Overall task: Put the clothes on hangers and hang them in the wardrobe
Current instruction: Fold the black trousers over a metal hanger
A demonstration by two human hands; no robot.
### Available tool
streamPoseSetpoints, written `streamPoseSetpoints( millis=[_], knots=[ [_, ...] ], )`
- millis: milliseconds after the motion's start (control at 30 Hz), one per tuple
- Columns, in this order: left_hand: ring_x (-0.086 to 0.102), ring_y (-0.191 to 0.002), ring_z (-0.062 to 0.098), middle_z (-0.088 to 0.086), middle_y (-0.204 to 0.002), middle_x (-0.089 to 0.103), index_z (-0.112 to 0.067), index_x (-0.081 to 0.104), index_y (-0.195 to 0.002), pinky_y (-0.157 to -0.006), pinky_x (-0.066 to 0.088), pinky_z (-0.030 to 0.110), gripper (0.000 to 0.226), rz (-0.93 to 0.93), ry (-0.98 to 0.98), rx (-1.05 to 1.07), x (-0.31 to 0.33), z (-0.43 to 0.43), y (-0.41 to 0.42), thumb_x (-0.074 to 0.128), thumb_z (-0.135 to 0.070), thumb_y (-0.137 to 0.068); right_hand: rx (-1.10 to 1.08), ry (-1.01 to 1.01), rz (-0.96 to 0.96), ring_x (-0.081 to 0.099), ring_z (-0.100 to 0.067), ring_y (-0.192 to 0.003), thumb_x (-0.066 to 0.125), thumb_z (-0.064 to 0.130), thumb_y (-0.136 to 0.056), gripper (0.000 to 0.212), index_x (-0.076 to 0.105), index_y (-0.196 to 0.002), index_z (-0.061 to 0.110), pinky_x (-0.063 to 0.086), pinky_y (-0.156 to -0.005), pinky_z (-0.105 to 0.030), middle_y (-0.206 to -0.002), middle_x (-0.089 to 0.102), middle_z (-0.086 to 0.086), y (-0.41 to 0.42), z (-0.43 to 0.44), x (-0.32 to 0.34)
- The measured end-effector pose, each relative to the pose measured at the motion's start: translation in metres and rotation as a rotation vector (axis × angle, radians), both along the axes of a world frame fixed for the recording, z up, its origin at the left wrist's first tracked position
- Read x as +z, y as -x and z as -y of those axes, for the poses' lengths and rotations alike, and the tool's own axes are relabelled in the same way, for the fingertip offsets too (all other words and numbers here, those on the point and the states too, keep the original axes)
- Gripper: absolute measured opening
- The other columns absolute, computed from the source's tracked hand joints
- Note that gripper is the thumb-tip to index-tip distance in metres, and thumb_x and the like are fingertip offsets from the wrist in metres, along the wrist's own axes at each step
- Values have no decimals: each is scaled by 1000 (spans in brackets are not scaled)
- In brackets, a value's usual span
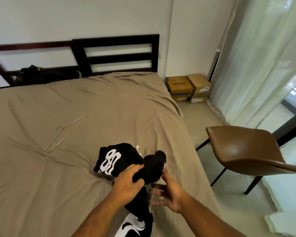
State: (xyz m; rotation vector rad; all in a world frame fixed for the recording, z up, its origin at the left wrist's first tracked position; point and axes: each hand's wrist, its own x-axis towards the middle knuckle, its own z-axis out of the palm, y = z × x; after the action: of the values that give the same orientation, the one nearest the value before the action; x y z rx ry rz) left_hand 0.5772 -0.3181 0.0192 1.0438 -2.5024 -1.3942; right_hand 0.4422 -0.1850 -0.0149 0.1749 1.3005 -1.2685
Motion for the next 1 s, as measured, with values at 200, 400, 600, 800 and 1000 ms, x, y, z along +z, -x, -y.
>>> streamPoseSetpoints(
  millis=[200,400,600,800,1000],
  knots=[
    [60,-107,-6,-16,-114,63,-37,62,-111,-98,49,20,35,45,-203,-204,3,-35,-22,76,-24,-82,-219,157,46,74,-37,-97,65,31,-97,40,65,-122,1,61,-78,-42,-113,72,-25,14,16,26],
    [58,-113,7,-14,-126,54,-40,43,-134,-92,52,21,79,-117,-332,207,27,-36,-24,81,-63,-69,13,213,-437,75,-28,-92,60,10,-97,20,75,-105,19,58,-79,-39,-102,76,-16,-19,19,32],
    [61,-103,2,-17,-112,62,-37,46,-125,-92,51,22,68,-134,-175,352,58,-14,-16,76,-68,-73,413,501,-835,58,-3,-125,61,11,-97,46,55,-135,35,46,-101,-18,-134,62,8,-66,17,61],
    [68,-95,11,-7,-97,71,-31,65,-97,-89,55,34,9,-107,2,112,100,74,-32,63,-36,-90,697,386,-1151,69,-6,-99,67,23,-98,30,64,-127,29,55,-87,-25,-112,73,4,-37,43,137],
    [62,-100,0,-13,-104,68,-24,68,-112,-89,48,19,16,-183,357,-470,239,126,-45,55,-26,-103,655,274,-1538,57,1,-106,82,57,-74,66,53,-131,44,51,-85,-19,-119,59,24,-9,80,240]
  ],
)
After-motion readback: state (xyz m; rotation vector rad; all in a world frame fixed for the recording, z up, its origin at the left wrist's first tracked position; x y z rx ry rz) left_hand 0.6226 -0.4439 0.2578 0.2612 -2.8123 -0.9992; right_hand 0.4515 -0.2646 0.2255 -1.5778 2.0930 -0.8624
